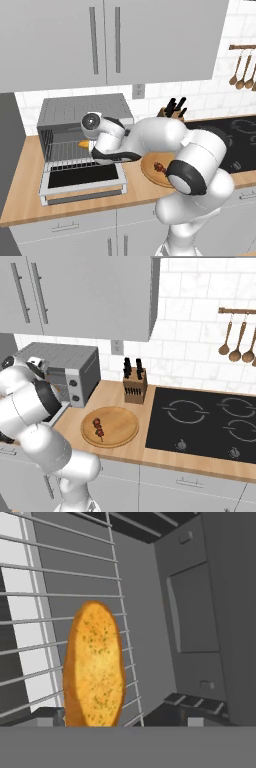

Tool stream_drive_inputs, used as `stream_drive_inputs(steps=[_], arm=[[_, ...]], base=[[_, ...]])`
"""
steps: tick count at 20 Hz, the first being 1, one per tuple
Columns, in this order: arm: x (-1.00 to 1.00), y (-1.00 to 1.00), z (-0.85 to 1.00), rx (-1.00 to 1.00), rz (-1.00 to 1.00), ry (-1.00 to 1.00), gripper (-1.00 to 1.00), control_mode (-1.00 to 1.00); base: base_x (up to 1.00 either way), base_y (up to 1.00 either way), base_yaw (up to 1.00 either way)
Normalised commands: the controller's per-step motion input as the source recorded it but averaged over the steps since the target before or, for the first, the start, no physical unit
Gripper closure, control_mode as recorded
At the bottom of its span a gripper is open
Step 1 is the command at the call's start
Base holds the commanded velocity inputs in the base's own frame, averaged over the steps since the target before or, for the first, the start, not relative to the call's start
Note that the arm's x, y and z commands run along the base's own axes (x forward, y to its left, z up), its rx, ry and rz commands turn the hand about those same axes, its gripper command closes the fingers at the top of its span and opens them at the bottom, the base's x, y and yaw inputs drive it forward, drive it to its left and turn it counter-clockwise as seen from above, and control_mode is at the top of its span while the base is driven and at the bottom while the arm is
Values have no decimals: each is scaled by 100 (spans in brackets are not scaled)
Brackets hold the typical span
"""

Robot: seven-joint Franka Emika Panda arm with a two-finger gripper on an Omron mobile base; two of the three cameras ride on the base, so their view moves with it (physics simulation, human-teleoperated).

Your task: Pick up the kebab skewer and baguette bread, and place them inside the toaster oven. Close the toaster oven door and start by setting the timer.

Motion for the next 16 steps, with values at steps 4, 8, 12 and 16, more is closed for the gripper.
stream_drive_inputs(steps=[4, 8, 12, 16], arm=[[-49, -9, 41, 0, 0, 3, -100, -100], [-83, -38, 21, 0, -7, 10, -100, -100], [-64, -93, 27, 9, -18, 18, -100, -100], [-34, -100, 10, 10, -20, 19, -100, -100]], base=[[0, 0, 0], [0, 0, 0], [0, 0, 0], [0, 0, 0]])
